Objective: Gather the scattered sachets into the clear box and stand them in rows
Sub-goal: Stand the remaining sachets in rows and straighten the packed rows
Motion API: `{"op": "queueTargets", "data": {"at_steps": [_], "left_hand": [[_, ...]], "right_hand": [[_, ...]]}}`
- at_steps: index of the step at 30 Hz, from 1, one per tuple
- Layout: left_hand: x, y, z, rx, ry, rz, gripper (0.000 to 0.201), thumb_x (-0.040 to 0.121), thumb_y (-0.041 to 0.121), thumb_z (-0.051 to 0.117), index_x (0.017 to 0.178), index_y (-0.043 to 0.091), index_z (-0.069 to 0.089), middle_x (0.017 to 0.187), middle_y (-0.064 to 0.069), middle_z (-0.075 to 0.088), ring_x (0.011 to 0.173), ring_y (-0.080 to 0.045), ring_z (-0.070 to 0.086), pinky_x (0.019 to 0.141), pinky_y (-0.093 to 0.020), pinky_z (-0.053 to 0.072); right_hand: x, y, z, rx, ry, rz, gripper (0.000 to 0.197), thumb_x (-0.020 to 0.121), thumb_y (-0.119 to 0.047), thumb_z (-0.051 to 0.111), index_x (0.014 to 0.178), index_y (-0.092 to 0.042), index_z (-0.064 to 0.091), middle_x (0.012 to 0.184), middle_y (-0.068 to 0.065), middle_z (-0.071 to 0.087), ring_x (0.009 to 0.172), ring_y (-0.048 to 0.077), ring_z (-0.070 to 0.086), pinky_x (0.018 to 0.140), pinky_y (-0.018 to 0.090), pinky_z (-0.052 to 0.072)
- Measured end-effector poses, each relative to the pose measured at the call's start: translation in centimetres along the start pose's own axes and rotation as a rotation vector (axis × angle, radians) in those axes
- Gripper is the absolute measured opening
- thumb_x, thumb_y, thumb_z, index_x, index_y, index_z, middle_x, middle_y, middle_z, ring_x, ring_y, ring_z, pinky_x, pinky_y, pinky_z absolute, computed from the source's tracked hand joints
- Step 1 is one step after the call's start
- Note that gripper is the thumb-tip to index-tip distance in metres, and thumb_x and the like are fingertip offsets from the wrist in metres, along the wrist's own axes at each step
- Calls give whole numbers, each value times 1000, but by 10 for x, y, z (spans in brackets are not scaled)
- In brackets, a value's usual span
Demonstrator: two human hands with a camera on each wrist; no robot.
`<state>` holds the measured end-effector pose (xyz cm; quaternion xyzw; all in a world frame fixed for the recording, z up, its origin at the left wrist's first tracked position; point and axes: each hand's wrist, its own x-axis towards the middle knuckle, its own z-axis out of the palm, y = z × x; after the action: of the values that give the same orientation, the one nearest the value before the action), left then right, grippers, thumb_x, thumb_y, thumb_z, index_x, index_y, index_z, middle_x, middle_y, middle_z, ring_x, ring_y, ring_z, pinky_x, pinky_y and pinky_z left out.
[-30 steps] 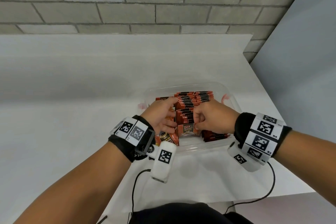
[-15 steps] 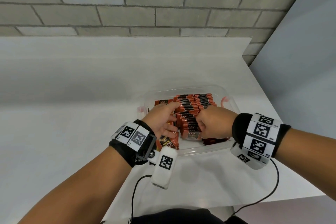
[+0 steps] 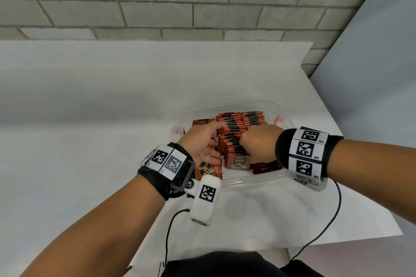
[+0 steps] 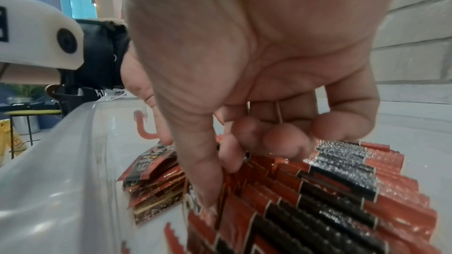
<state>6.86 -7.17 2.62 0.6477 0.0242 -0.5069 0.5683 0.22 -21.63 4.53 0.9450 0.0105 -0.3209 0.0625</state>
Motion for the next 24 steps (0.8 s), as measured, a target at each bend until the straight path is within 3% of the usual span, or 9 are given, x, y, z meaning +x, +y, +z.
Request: {"op": "queueTargets", "data": {"at_steps": [6, 10, 15, 17, 19, 21, 22, 24], "left_hand": [[2, 0, 1, -1, 10, -29, 45, 96, 39, 52, 128, 6, 47, 133, -27, 50, 114, -46, 55, 89, -50, 49], [2, -1, 3, -6, 3, -47, 56, 97, 39, 51, 138, 3, 41, 138, -28, 46, 117, -47, 53, 91, -49, 48], [1, -3, 4, -29, -6, -51, 62, 97, 39, 50, 143, 1, 35, 140, -27, 44, 117, -46, 53, 89, -48, 48], [1, -4, 3, -27, -8, -50, 58, 97, 38, 51, 139, 0, 38, 136, -27, 48, 114, -45, 55, 88, -48, 48], [-1, -4, 2, -22, -12, -44, 43, 97, 38, 50, 122, 2, 50, 120, -23, 56, 102, -39, 61, 88, -47, 50], [-2, -4, 2, -26, -9, -46, 30, 97, 39, 50, 101, 9, 53, 105, -19, 59, 87, -33, 63, 89, -47, 51], [-2, -4, 2, -34, -7, -49, 30, 97, 40, 49, 100, 9, 53, 107, -19, 59, 86, -32, 62, 92, -48, 50], [1, -5, 3, -63, -13, -57, 40, 97, 41, 48, 116, 5, 51, 124, -24, 54, 96, -35, 60, 98, -49, 46]], "right_hand": [[1, -3, 0, -32, 23, 2, 15, 92, -23, 57, 101, -11, 60, 76, 0, 51, 73, 19, 54, 61, 26, 44], [1, -4, 2, -35, 14, 4, 19, 93, -24, 57, 108, -11, 60, 81, 0, 53, 74, 18, 54, 65, 26, 45], [-1, -1, 1, -30, 34, 23, 27, 86, -41, 64, 93, -19, 50, 81, -3, 51, 77, 17, 55, 62, 26, 44], [-3, 1, 1, 37, 56, 34, 34, 85, -45, 65, 91, -19, 44, 82, -4, 52, 77, 16, 55, 58, 24, 40], [-8, 6, 0, 166, 119, 46, 32, 87, -46, 62, 96, -18, 48, 86, -3, 57, 77, 15, 55, 57, 24, 39], [-14, 13, -1, 320, 215, 43, 30, 90, -43, 59, 105, -19, 50, 98, -1, 59, 84, 14, 55, 67, 25, 42], [-16, 16, 0, 365, 247, 28, 33, 91, -40, 57, 115, -18, 50, 110, 0, 59, 93, 15, 55, 75, 26, 44], [-20, 17, 1, 363, 220, -14, 49, 93, -37, 55, 135, -15, 43, 128, 1, 52, 112, 19, 52, 93, 31, 45]]}}
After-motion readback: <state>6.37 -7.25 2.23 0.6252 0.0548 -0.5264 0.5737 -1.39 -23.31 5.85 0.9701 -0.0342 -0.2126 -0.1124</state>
